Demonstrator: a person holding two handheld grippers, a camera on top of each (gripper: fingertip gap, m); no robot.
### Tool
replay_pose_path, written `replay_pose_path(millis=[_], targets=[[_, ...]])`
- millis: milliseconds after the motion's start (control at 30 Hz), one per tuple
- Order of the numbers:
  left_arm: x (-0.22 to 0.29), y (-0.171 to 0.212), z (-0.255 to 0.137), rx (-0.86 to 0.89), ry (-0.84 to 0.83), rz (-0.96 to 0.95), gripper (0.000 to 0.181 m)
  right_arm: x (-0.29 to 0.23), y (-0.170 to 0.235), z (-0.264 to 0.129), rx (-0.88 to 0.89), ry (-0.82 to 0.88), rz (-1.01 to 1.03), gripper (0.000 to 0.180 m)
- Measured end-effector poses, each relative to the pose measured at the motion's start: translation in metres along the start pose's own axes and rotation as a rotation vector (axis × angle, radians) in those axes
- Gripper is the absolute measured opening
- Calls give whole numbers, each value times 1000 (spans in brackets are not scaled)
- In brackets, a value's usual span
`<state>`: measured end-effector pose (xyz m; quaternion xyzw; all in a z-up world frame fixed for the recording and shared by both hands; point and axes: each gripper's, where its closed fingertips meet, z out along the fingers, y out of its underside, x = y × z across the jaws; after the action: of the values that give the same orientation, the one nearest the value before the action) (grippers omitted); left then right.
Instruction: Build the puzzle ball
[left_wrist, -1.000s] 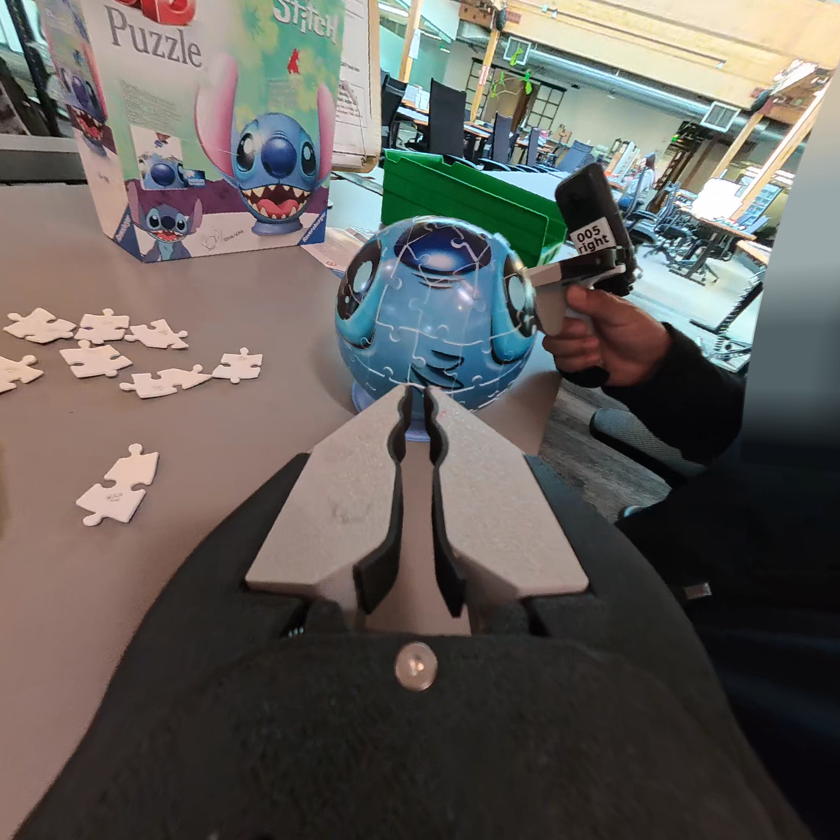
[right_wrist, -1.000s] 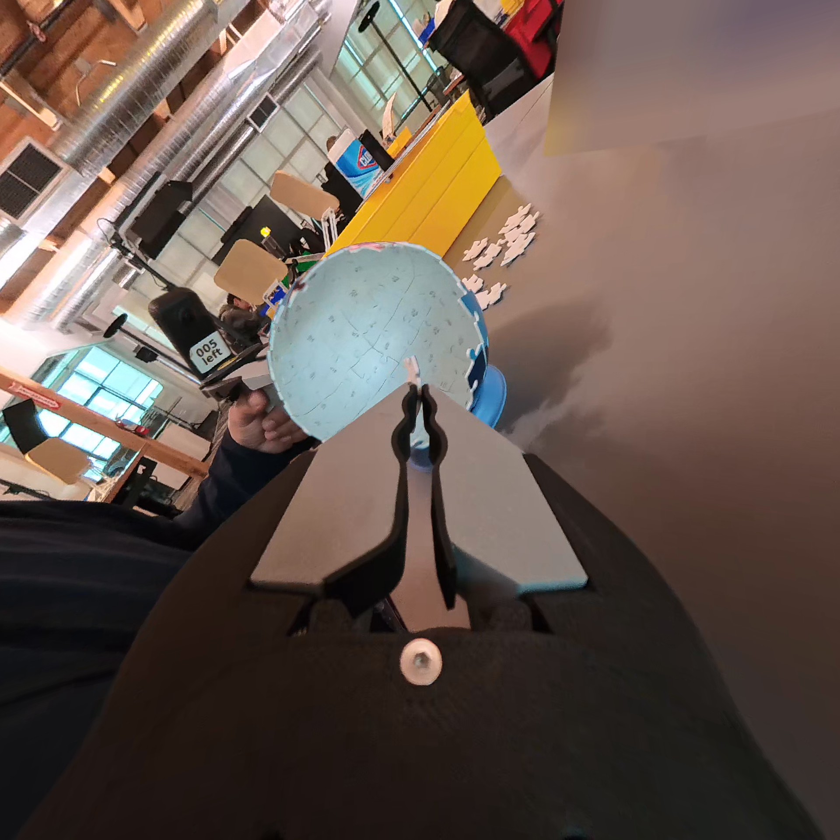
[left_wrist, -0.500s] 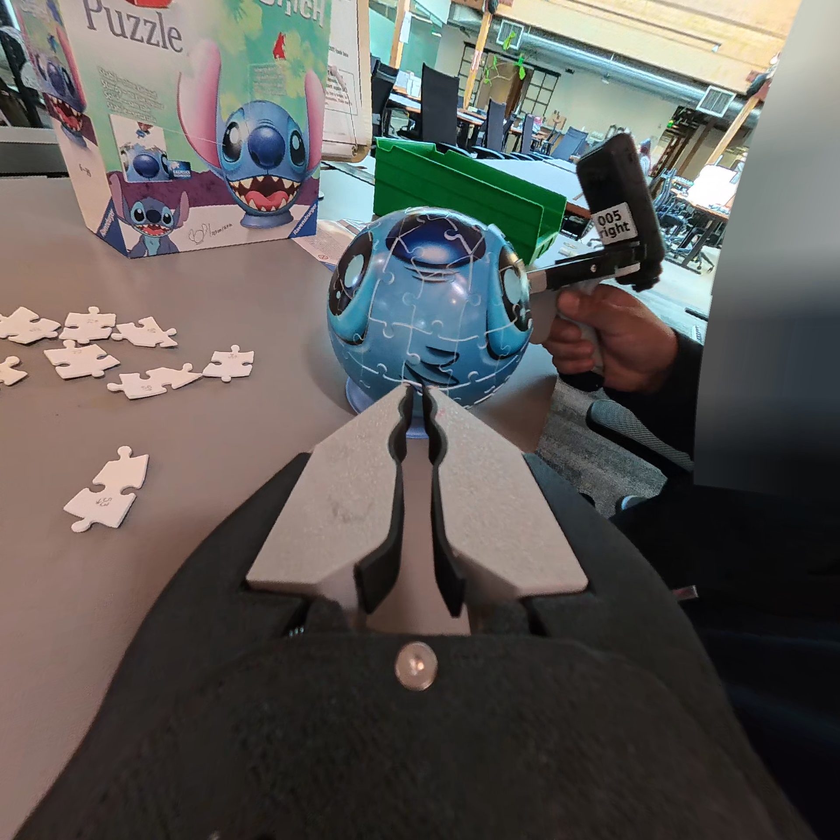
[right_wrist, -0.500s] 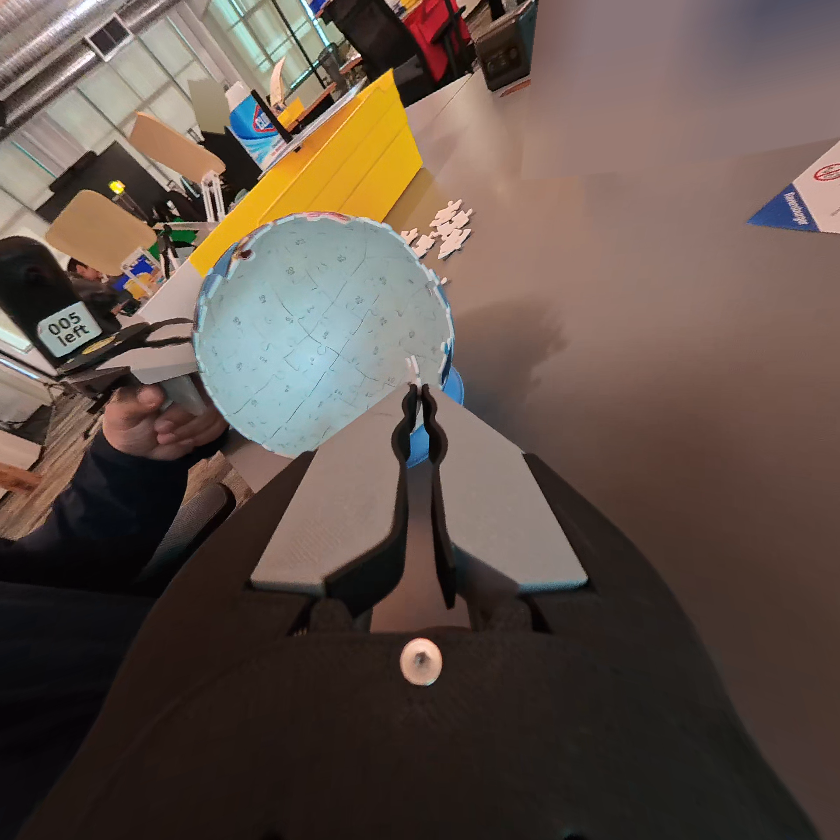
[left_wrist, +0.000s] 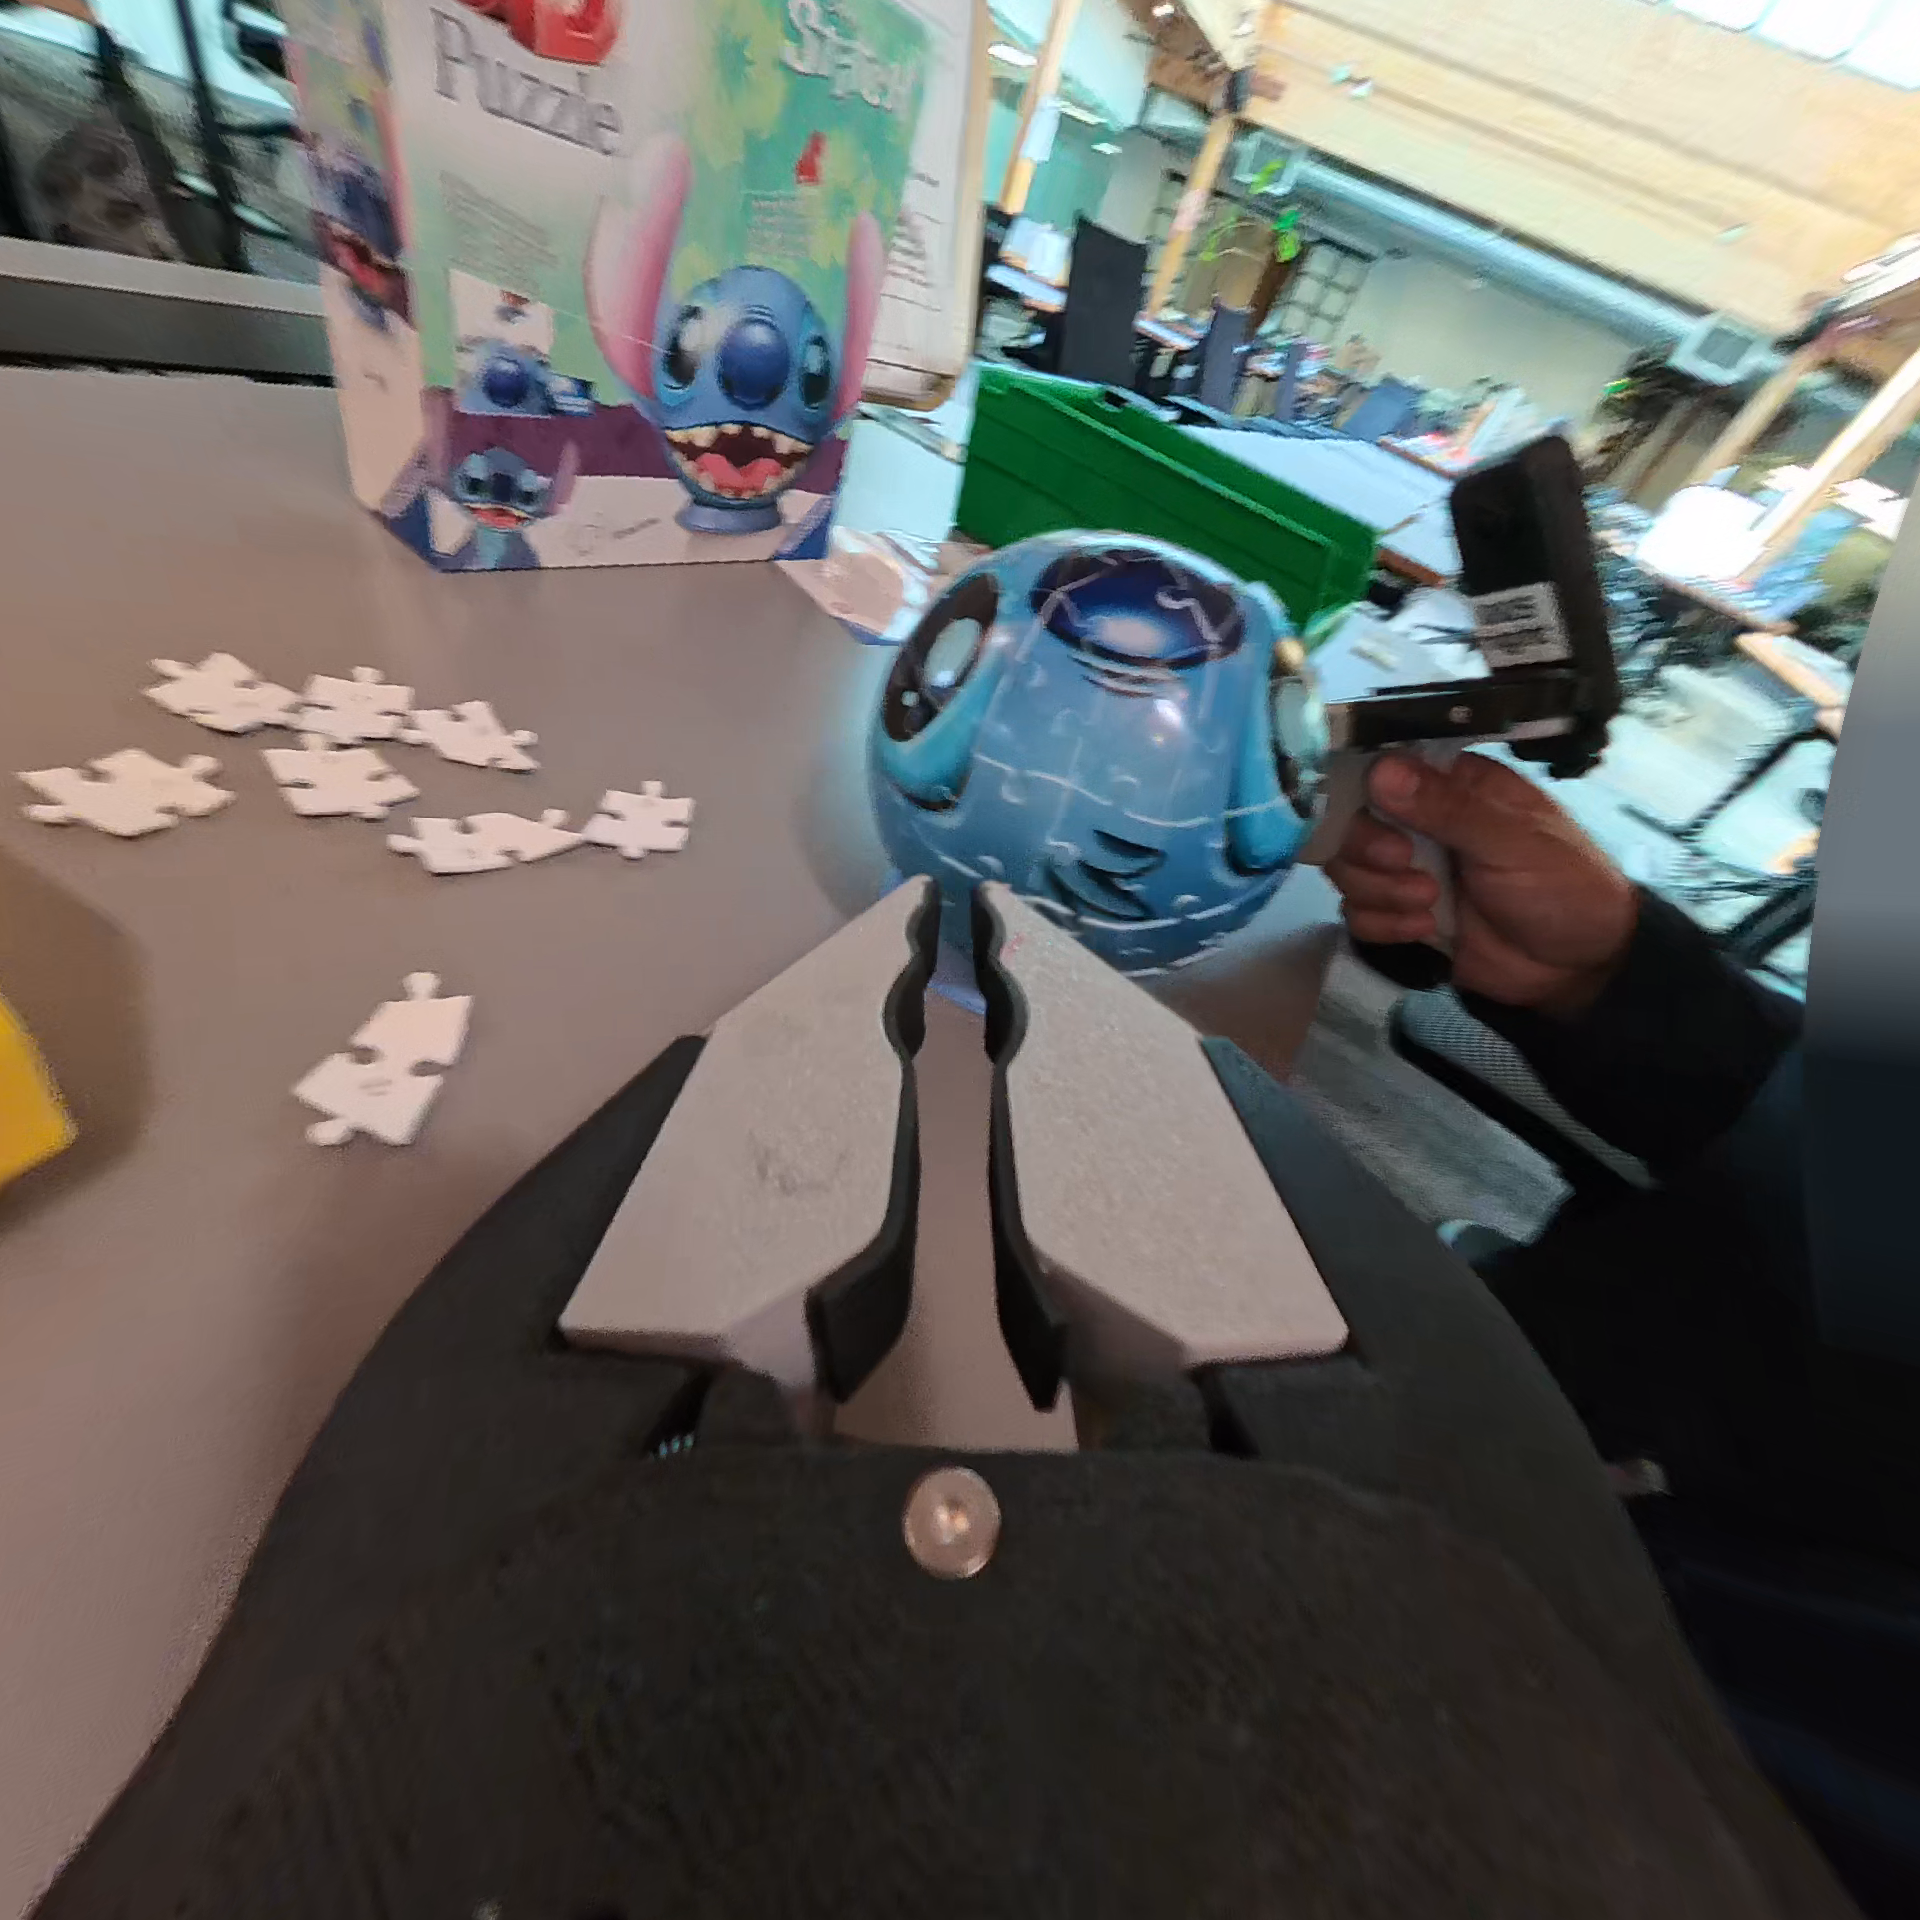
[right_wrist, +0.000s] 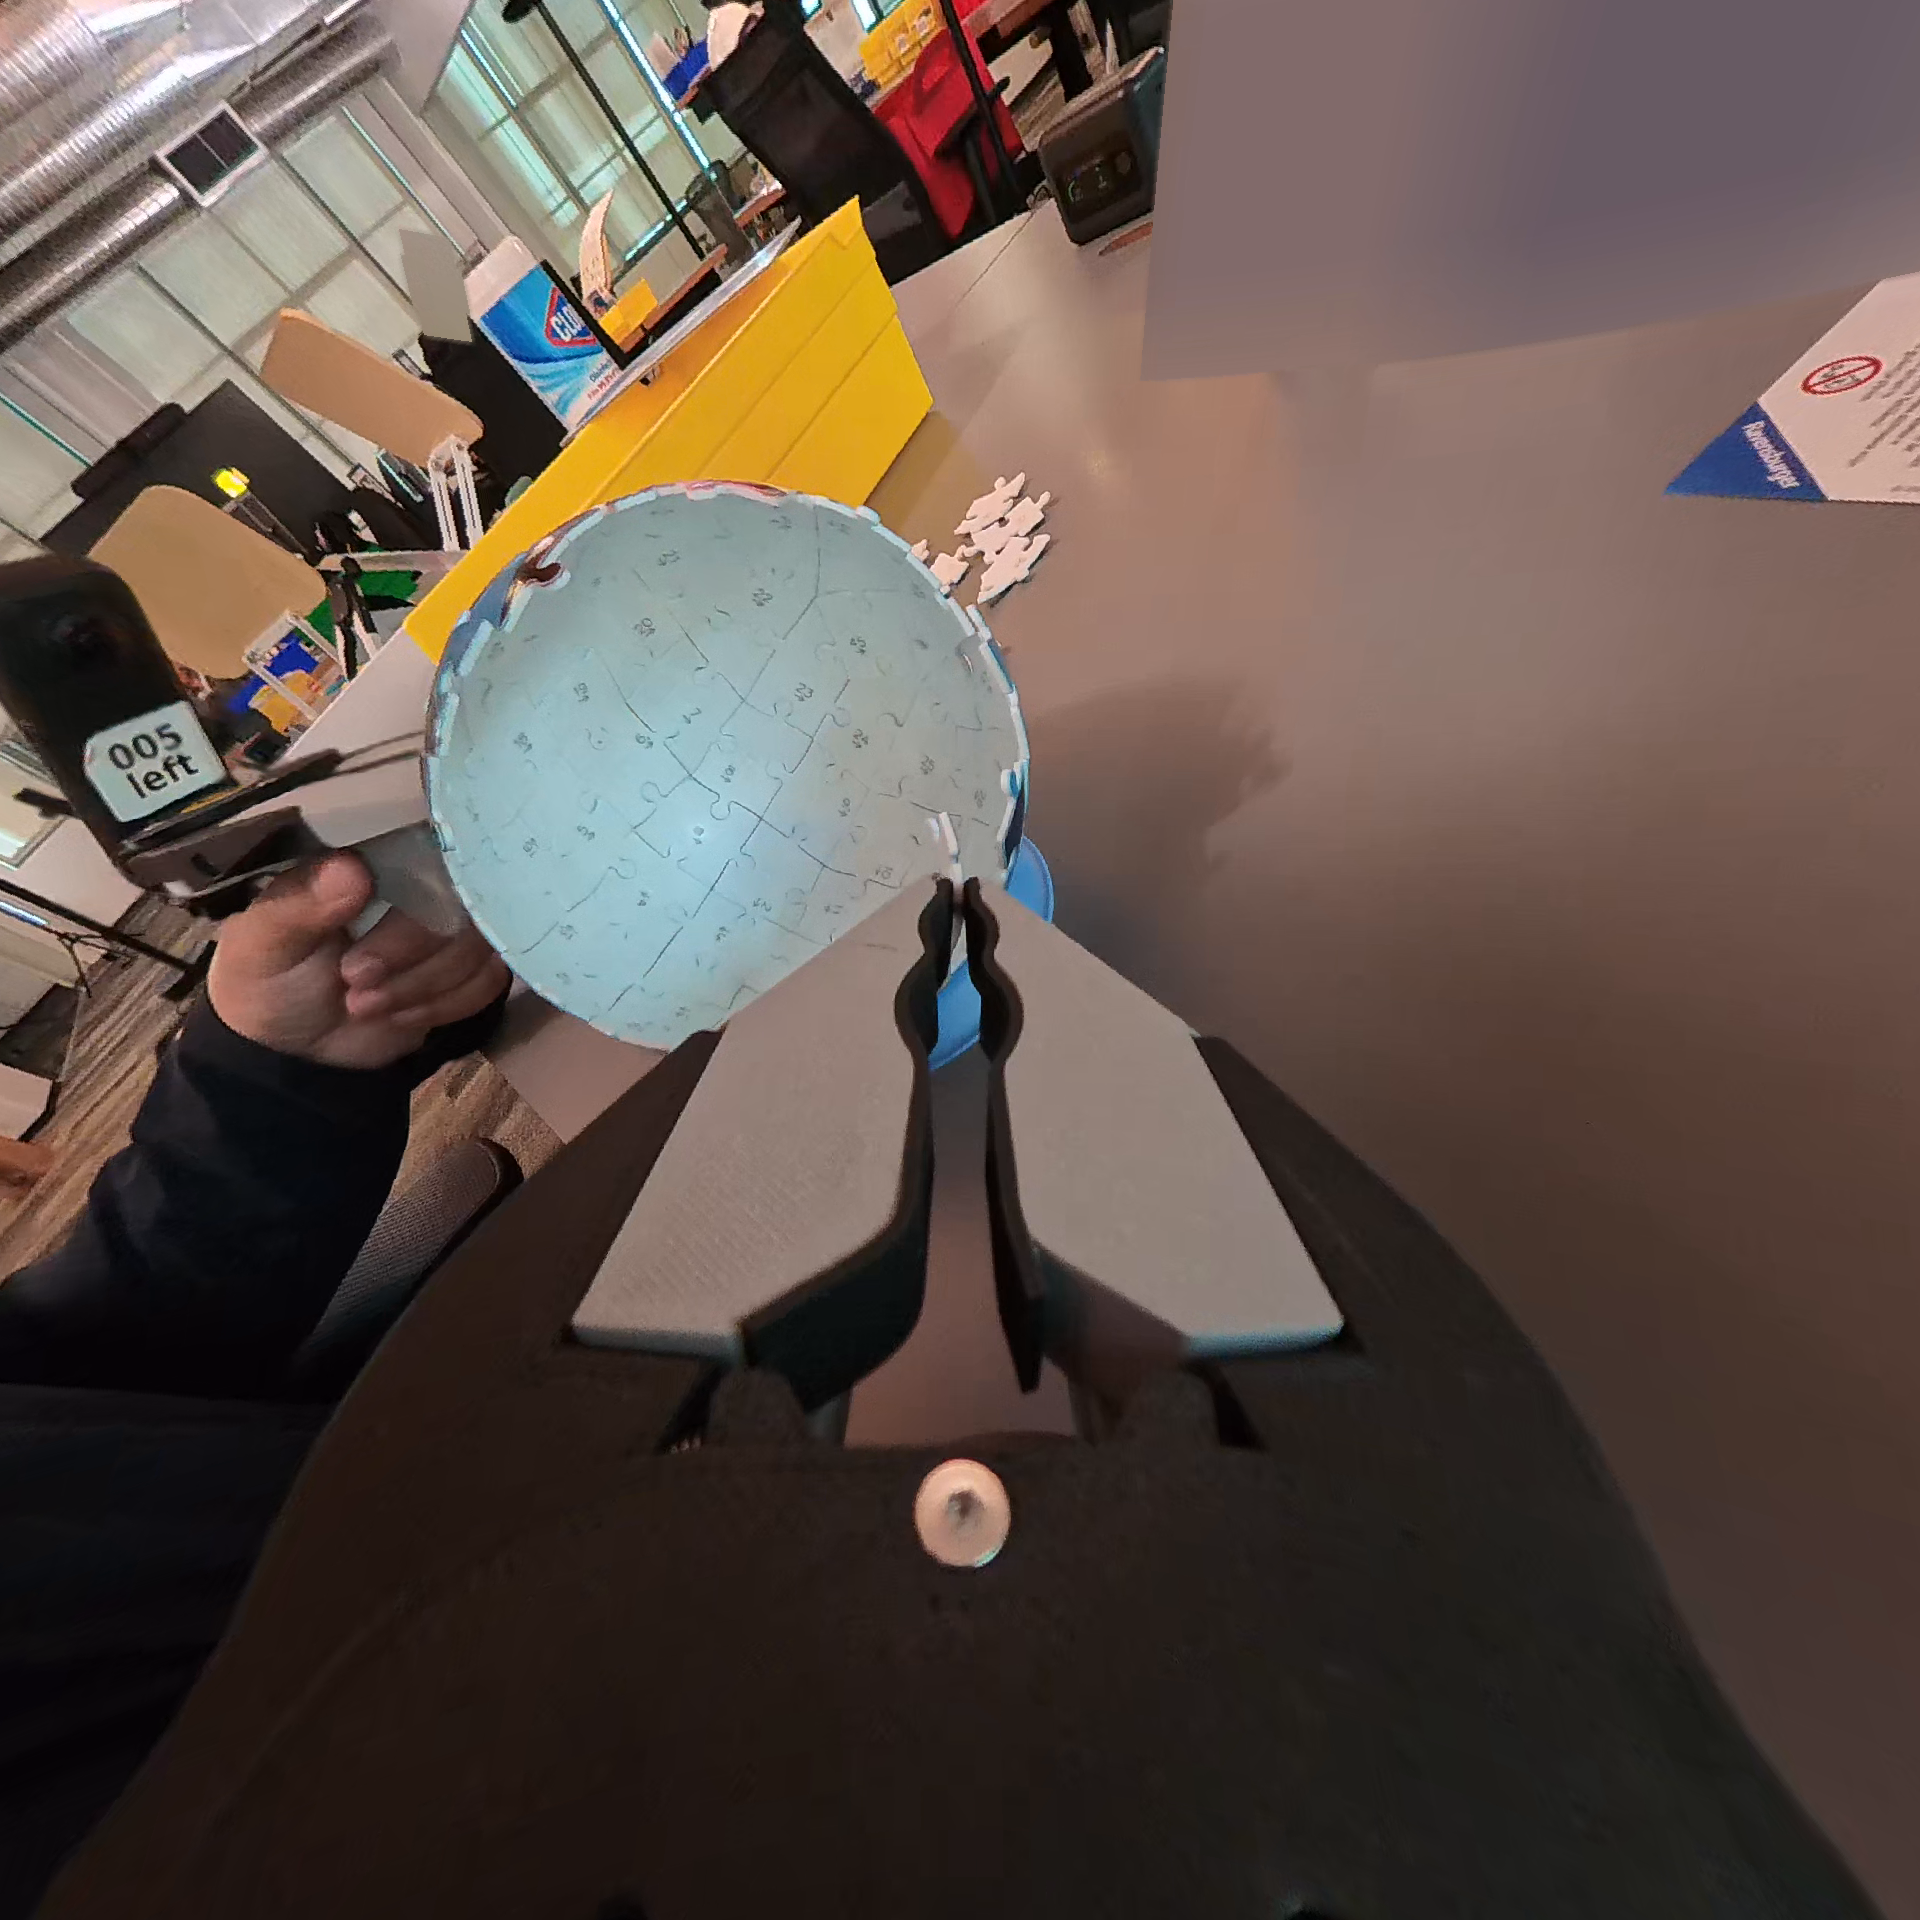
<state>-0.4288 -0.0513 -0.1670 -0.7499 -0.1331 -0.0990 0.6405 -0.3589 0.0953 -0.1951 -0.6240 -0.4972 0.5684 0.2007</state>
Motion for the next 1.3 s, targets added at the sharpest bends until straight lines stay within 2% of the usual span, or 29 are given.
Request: replay_pose_path(millis=[67, 233, 333, 467, 533, 700, 867, 1133, 1300], targets=[[-15, -8, 1, -1, -76, 43, 3, 1, -1, -3, 12, 1, 4, 0], [-38, -27, 24, -31, -136, 142, 6, 19, -9, -16, 9, 20, 8, 0], [-48, -32, 42, -45, -127, 141, 6, 42, 0, -19, -115, 27, 34, 0], [-55, -25, 63, -91, -112, 123, 7, 45, 14, -13, -269, -34, 46, 0], [-53, -23, 68, -97, -111, 128, 7, 48, 17, -10, -319, -6, -5, 14], [-50, -18, 72, -107, -100, 123, 7, 51, -2, -10, -302, 53, -119, 23], [-45, -11, 75, -138, -86, 138, 9, 14, -11, 4, -299, -119, -105, 25], [-28, -4, 69, -140, -3, 159, 8, 6, 3, 28, -372, -177, -90, 19], [-14, -2, 62, -129, 47, 175, 0, 6, 6, 33, -379, -190, -83, 14]])
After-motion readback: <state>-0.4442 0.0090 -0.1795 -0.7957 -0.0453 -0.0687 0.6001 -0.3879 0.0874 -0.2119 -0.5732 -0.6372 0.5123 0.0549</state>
